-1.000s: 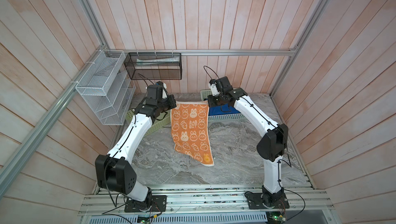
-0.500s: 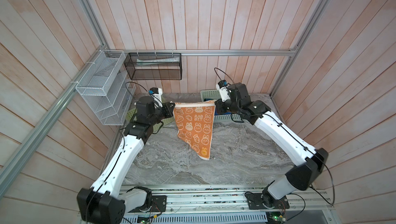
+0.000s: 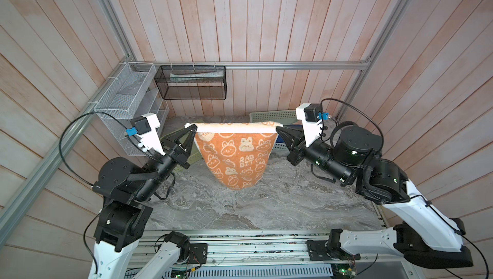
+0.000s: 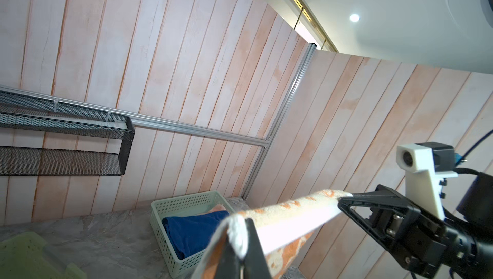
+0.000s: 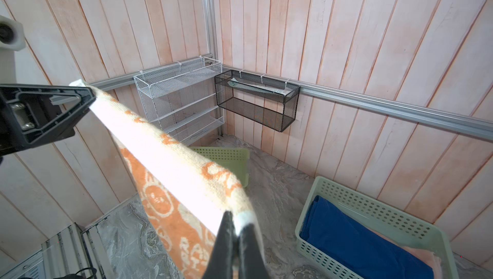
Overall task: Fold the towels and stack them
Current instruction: 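Lay the orange towel flat on the table, drawing both grippers toward the robot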
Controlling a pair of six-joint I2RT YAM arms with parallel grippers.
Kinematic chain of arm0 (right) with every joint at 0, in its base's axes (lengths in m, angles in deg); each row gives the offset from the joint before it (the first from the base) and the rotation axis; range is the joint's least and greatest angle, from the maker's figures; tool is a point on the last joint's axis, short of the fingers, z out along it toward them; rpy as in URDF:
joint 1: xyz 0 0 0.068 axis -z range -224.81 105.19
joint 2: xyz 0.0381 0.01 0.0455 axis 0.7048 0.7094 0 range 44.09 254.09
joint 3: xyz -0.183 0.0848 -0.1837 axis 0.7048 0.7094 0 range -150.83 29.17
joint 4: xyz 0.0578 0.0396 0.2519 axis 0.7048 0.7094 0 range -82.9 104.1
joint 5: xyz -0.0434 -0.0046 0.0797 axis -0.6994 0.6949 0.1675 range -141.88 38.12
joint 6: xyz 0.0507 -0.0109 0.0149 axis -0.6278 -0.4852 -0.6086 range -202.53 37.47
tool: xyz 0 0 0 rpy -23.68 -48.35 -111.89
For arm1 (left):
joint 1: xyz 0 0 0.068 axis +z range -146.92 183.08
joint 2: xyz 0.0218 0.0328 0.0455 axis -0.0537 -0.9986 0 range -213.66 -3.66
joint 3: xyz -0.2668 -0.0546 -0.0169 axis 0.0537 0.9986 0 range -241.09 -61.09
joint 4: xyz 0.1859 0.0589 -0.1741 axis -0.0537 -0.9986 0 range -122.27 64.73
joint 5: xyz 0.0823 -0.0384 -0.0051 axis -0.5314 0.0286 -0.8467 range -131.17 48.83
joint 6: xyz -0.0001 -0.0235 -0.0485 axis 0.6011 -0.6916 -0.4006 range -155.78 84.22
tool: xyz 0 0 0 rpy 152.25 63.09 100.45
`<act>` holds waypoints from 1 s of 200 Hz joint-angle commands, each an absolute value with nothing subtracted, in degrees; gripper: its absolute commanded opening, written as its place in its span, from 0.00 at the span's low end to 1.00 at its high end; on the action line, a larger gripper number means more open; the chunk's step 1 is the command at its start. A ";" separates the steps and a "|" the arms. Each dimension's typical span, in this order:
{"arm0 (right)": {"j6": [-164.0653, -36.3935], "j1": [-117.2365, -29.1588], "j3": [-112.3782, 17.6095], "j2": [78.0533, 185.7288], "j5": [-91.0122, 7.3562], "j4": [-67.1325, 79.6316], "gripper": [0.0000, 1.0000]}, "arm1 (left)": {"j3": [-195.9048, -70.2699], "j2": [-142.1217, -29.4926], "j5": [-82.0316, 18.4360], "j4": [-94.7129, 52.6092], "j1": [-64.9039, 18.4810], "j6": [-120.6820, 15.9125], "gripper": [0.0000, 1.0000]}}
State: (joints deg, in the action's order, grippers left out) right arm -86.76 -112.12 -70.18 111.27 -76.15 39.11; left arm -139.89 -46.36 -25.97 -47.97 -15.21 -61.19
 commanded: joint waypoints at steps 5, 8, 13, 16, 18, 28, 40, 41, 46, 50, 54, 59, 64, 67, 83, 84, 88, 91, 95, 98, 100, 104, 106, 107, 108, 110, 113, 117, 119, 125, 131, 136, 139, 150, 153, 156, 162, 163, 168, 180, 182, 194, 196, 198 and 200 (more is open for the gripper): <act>-84.54 -114.15 -75.39 111.14 -103.10 46.74 0.00 | -147.13 -46.30 -39.60 -53.74 -12.83 -59.71 0.00; -84.62 -114.16 -75.88 111.70 -103.44 47.10 0.00 | -147.80 -46.83 -40.05 -54.85 -12.83 -59.79 0.00; -84.69 -114.16 -76.31 112.40 -104.31 47.42 0.00 | -148.69 -47.78 -40.70 -56.63 -12.78 -59.79 0.00; -84.48 -114.12 -76.58 112.91 -104.75 47.54 0.00 | -149.32 -48.36 -41.09 -57.70 -12.81 -59.78 0.00; -84.25 -114.08 -76.76 113.24 -105.00 47.60 0.00 | -149.68 -48.74 -41.43 -58.47 -12.76 -59.82 0.00; -83.38 -113.48 -77.47 114.68 -105.61 47.50 0.00 | -150.70 -50.74 -43.21 -61.97 -12.83 -60.27 0.00; -83.82 -109.44 -77.70 116.36 -101.49 47.91 0.00 | -150.72 -53.37 -45.31 -65.02 -12.80 -60.36 0.00; -84.01 -108.90 -77.79 116.48 -101.16 48.03 0.00 | -150.69 -53.61 -45.48 -65.23 -12.81 -60.37 0.00; -85.17 -105.56 -77.73 117.18 -96.57 48.74 0.00 | -150.27 -54.47 -46.42 -65.88 -12.83 -60.54 0.00; -86.30 -102.35 -77.43 117.69 -92.43 49.17 0.00 | -149.72 -55.39 -47.02 -66.26 -12.82 -60.64 0.00; -87.45 -99.01 -76.77 118.15 -88.12 49.41 0.00 | -149.07 -56.29 -47.39 -66.31 -12.82 -60.68 0.00; -88.73 -95.00 -75.57 118.70 -82.74 49.26 0.00 | -148.26 -57.45 -47.85 -66.16 -12.83 -60.61 0.00; -89.73 -91.40 -73.69 119.34 -77.93 48.82 0.00 | -147.41 -58.64 -48.07 -65.83 -12.77 -60.50 0.00; -90.15 -89.40 -72.50 119.79 -75.75 48.44 0.00 | -146.67 -59.40 -48.18 -65.46 -12.75 -60.48 0.00; -90.83 -82.34 -67.15 123.51 -65.73 46.17 0.00 | -142.18 -63.96 -45.98 -61.20 -11.91 -60.32 0.00; -90.81 -82.03 -66.85 123.88 -65.35 45.97 0.00 | -141.89 -64.36 -45.73 -60.86 -11.80 -60.40 0.00; -90.61 -80.81 -65.98 125.13 -63.99 45.41 0.00 | -140.60 -65.57 -44.77 -59.46 -11.33 -60.58 0.00; -90.47 -80.07 -65.45 126.10 -63.07 44.86 0.00 | -139.71 -66.60 -43.86 -58.69 -10.98 -60.76 0.00; -90.24 -79.20 -64.90 127.71 -61.91 44.26 0.00 | -138.38 -68.04 -42.57 -57.25 -10.48 -60.91 0.00; -90.11 -78.50 -64.69 128.88 -61.06 43.78 0.00 | -137.49 -69.16 -41.52 -55.61 -10.03 -61.11 0.00; -89.96 -78.04 -64.63 129.38 -60.57 43.43 0.00 | -137.01 -69.96 -40.99 -54.61 -9.74 -61.27 0.00; -89.77 -77.30 -64.57 131.23 -59.60 42.72 0.00 | -135.80 -71.50 -39.57 -52.71 -9.23 -61.57 0.00; -89.66 -77.00 -64.47 132.03 -59.17 42.22 0.00 | -135.40 -72.28 -38.99 -51.82 -8.94 -61.72 0.00; -89.56 -76.81 -64.36 132.45 -58.91 41.93 0.00 | -135.03 -72.69 -38.72 -51.38 -8.86 -61.84 0.00; -89.52 -76.68 -64.31 132.83 -58.69 41.70 0.00 | -134.71 -72.89 -38.49 -50.94 -8.78 -61.91 0.00; -89.44 -76.34 -64.27 133.62 -58.18 41.26 0.00 | -134.20 -73.86 -38.04 -49.93 -8.68 -62.11 0.00; -89.35 -75.89 -64.04 134.79 -57.53 40.46 0.00 | -133.54 -75.05 -37.36 -48.57 -8.49 -62.21 0.00; -89.30 -75.40 -64.00 136.40 -56.52 39.52 0.00 | -132.85 -76.74 -36.65 -46.79 -8.32 -62.51 0.00; -89.30 -75.07 -64.00 137.19 -55.96 39.13 0.00 | -132.51 -77.72 -36.26 -46.03 -8.21 -62.54 0.00; -89.42 -74.43 -64.36 139.66 -54.31 38.45 0.00 | -131.79 -80.11 -35.46 -43.91 -8.25 -62.71 0.00; -89.70 -74.06 -64.90 142.08 -53.05 38.10 0.00 | -131.21 -82.85 -34.58 -41.96 -8.22 -62.99 0.00; -90.22 -74.00 -65.51 143.84 -52.60 38.20 0.00 | -130.72 -84.83 -33.88 -40.53 -8.18 -63.45 0.00; -90.26 -73.99 -65.68 144.79 -52.14 38.28 0.00 | -130.34 -85.81 -33.47 -39.89 -8.19 -63.68 0.00; -90.24 -73.99 -66.53 147.94 -50.05 38.95 0.00 | -129.17 -89.00 -31.59 -37.15 -8.30 -64.52 0.00; -90.40 -73.99 -66.48 148.53 -49.51 39.00 0.00 | -128.80 -89.68 -31.18 -36.57 -8.32 -64.79 0.00; -90.62 -74.04 -66.34 149.11 -48.85 38.89 0.00 | -128.41 -90.28 -30.88 -36.10 -8.38 -65.01 0.00; -91.14 -74.10 -65.56 149.89 -47.88 38.77 0.00 | -127.58 -91.18 -30.46 -35.40 -8.46 -65.64 0.00; -91.23 -74.09 -65.35 149.99 -47.73 38.67 0.00 | -127.38 -91.28 -30.41 -35.26 -8.45 -65.69 0.00; -91.56 -74.30 -64.27 150.24 -47.25 38.29 0.00 | -126.40 -91.82 -30.09 -34.49 -8.56 -65.99 0.00; -92.38 -75.03 -60.31 149.97 -47.07 36.39 0.00 | -123.99 -92.00 -30.10 -32.84 -9.31 -66.42 0.00; -92.51 -75.18 -59.49 149.88 -47.05 35.93 0.00 | -123.61 -91.97 -30.16 -32.57 -9.44 -66.47 0.00; -93.59 -75.93 -54.56 148.86 -46.35 32.94 0.00 | -121.23 -91.59 -30.45 -31.67 -10.19 -66.63 0.00; -93.78 -76.04 -53.68 148.68 -46.19 32.54 0.00 | -120.88 -91.56 -30.49 -31.55 -10.39 -66.69 0.00; -93.95 -76.09 -52.89 148.61 -45.98 31.92 0.00 | -120.53 -91.40 -30.61 -31.41 -10.55 -66.71 0.00; -94.18 -76.21 -52.10 148.42 -45.75 31.43 0.00 | -120.09 -91.34 -30.66 -31.31 -10.68 -66.78 0.00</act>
State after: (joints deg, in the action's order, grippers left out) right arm -91.66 -75.80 -59.06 150.83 -45.79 34.69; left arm -123.15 -92.81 -28.24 -36.76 -10.33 -65.62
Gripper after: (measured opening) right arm 0.056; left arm 0.046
